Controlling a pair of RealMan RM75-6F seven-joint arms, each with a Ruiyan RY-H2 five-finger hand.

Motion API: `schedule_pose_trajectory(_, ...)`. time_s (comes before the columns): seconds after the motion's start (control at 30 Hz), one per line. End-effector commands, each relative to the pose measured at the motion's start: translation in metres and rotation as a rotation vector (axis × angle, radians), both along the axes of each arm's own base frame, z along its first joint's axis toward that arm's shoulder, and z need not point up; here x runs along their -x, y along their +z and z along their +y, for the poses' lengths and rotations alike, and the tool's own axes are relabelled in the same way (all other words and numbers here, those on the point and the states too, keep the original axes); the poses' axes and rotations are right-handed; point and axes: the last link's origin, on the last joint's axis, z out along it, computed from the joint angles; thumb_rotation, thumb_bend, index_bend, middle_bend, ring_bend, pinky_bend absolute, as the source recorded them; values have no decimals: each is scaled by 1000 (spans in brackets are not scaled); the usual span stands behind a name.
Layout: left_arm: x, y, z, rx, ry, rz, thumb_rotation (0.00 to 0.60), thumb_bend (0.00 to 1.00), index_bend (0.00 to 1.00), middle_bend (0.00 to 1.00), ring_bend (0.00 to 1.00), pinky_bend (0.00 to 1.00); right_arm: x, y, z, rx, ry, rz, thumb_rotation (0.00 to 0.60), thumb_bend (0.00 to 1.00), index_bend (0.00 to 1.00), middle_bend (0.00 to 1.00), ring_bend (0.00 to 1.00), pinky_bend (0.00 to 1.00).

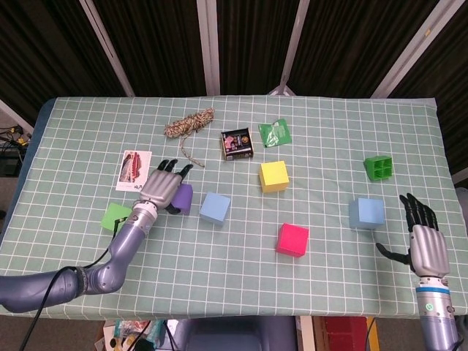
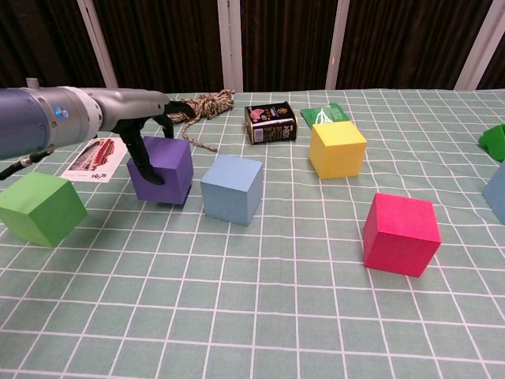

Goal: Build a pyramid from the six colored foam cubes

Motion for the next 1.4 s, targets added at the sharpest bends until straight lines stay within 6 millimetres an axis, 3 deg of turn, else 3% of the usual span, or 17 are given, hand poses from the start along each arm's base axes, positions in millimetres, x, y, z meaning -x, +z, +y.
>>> schedule_pose_trajectory(0.03,-6,-10,3,22,-12,-5,600,222,75,392,7,0,0,0,0,-1,1,-1,600,179,0,0,0,0)
schedule_pose_trajectory(0.47,-18,-26,-4,88,-25,-27,600,222,75,392,7,0,0,0,1,1,2,-1,600,179,0,0,0,0)
schedule_pose_trajectory(1.4,-27,-30,-20,63,23,-51,600,222,70,422,7,0,-1,1,1,0,1,-10,600,179,0,0,0,0)
